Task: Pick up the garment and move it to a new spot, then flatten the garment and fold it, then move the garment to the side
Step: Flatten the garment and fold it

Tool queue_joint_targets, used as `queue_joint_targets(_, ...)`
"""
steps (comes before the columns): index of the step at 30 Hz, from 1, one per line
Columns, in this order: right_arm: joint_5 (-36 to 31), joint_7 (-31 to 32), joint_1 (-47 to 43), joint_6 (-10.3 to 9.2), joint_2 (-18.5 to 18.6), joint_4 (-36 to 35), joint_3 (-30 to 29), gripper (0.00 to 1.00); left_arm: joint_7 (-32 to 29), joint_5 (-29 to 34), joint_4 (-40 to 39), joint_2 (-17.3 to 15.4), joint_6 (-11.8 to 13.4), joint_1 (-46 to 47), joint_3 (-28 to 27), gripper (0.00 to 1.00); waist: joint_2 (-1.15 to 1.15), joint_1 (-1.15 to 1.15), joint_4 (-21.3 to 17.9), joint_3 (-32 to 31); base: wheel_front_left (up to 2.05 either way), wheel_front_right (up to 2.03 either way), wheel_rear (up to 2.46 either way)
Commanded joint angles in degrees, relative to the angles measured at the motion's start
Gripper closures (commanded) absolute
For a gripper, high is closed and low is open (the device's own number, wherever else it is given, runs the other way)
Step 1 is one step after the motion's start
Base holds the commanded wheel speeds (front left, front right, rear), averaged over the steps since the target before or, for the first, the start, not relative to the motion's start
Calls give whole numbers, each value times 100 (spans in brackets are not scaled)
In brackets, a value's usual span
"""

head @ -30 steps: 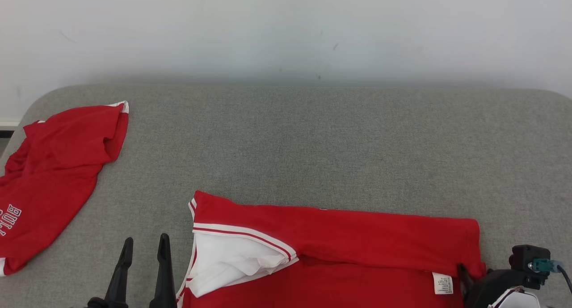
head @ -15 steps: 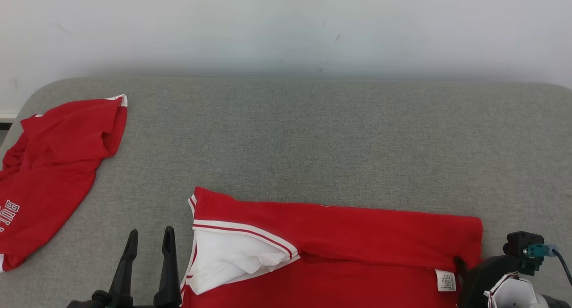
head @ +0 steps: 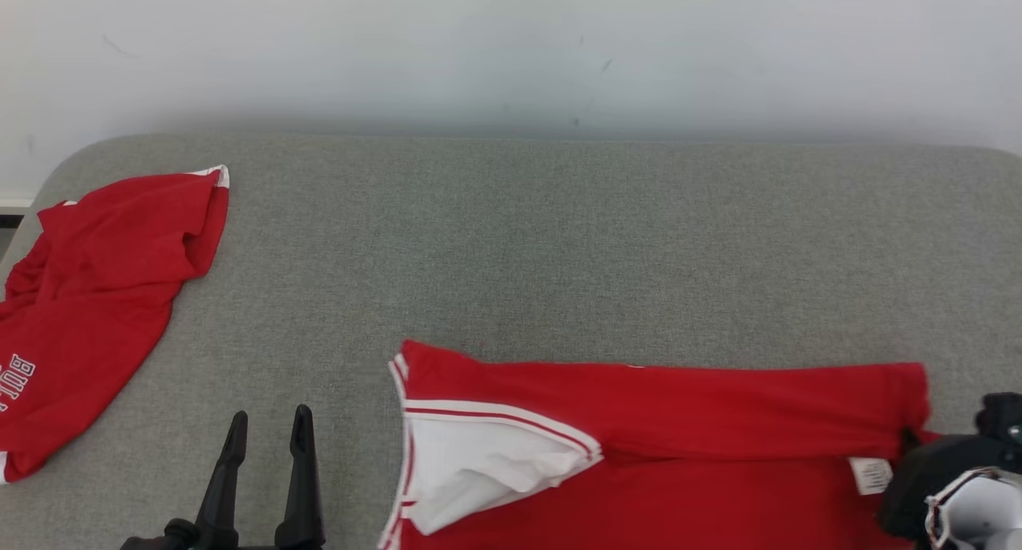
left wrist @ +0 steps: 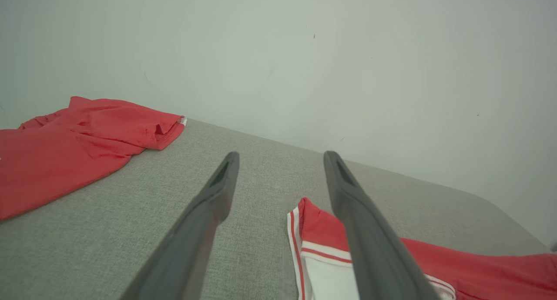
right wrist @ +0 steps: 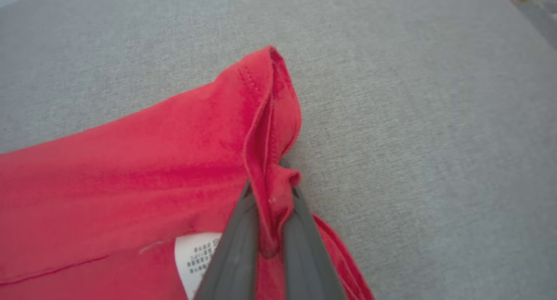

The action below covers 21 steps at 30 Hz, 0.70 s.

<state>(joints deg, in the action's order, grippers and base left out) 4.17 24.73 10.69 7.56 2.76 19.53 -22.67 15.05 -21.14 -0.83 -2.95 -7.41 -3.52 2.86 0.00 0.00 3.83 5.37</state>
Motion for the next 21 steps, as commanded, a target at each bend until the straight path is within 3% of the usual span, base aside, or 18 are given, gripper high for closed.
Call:
queue_joint_targets(1, -130, 32, 49, -12, 19, -155, -181, 100, 17, -16, 13, 9, -6, -10, 2, 0, 0, 0, -3, -4, 0, 0, 0)
queue_joint_targets(7, -457, 246, -111, -12, 20, -851, -771, 100, 17, -13, 17, 9, -6, 2, 13, 0, 0, 0, -2, -7, 0, 0, 0)
queue_joint_targets(11, -448, 446, -202, -12, 17, -1162, -818, 100, 17, -20, 21, 9, -6, 13, 20, 0, 0, 0, -7, 1, 0, 0, 0)
queue_joint_targets(15, -139, 667, -386, -12, 13, -1470, -430, 100, 17, -23, 23, 9, -6, 13, 22, 0, 0, 0, -23, 1, 0, 0, 0)
queue_joint_targets(21, 708, 876, -591, -12, 16, -1869, 876, 100, 17, -25, 48, 9, -6, 18, 41, 0, 0, 0, -44, -26, 0, 0, 0)
